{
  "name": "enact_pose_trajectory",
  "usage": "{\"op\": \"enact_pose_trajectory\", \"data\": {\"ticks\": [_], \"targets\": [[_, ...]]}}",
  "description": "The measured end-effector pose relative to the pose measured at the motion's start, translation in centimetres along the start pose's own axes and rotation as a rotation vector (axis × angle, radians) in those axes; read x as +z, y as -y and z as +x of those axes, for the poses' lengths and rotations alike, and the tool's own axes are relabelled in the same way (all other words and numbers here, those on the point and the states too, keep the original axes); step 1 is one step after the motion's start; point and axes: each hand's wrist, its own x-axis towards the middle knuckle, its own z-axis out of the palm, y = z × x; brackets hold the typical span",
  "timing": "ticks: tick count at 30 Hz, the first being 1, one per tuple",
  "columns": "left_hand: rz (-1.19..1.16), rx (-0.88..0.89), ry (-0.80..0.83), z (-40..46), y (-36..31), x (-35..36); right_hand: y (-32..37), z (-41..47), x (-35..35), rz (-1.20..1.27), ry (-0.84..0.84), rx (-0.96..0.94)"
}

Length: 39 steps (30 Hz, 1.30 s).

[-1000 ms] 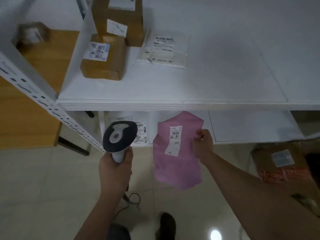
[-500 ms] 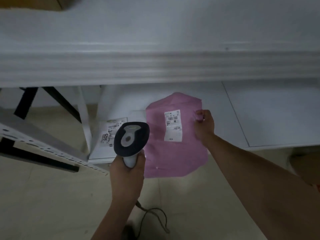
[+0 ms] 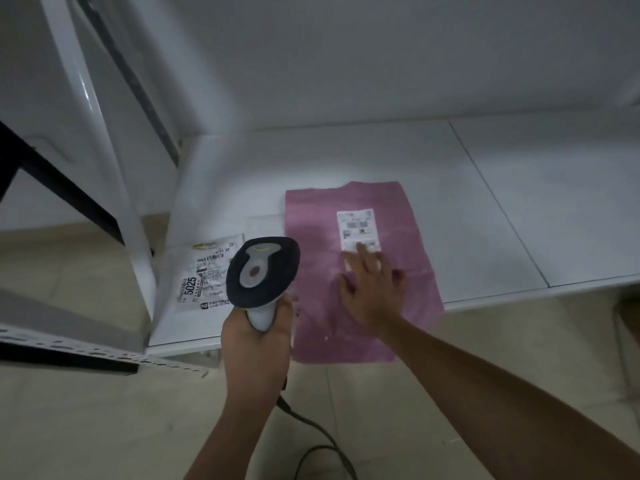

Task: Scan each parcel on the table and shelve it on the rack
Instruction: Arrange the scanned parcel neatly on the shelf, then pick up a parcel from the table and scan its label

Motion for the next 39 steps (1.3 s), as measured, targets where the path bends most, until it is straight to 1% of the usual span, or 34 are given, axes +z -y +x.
{"op": "enact_pose_trajectory", "data": {"ticks": [5,8,11,15,19,23,29,34,37,39], "targets": [[-0.005,-0.003,-0.006,-0.1,-0.8,-0.9,-1.4,5.2,-1.9,-0.015,0.156,0.122],[-0.01,-0.023,-0.031,-1.5,-2.4,-1.9,0.6,4.8,-4.5,0.036,0.145,0.144],[-0.017,-0.054,-0.055,-4.2,-5.2,-3.9,3.9,1.7,-7.7,0.03,0.097,0.046],[-0.002,-0.049,-0.134,-8.4,-10.1,-7.9,8.6,-3.5,-12.5,0.056,0.193,-0.061],[0.01,-0.027,-0.235,-12.5,-15.7,-13.4,14.1,-8.8,-17.8,0.151,0.254,-0.24],[-0.011,-0.05,-0.353,-16.4,-20.7,-20.6,20.8,-13.4,-23.0,0.241,0.296,-0.419],[-0.014,-0.045,-0.536,-19.9,-26.3,-33.0,34.1,-19.5,-30.5,0.313,0.424,-0.66],[-0.042,-0.03,-0.626,-20.0,-29.1,-43.2,45.4,-21.3,-33.7,0.263,0.391,-0.834],[-0.08,-0.015,-0.61,-18.0,-30.1,-49.3,51.9,-20.1,-35.1,0.153,0.309,-0.907],[-0.098,0.001,-0.576,-16.1,-30.6,-53.9,56.3,-18.7,-36.1,0.086,0.278,-0.898]]}}
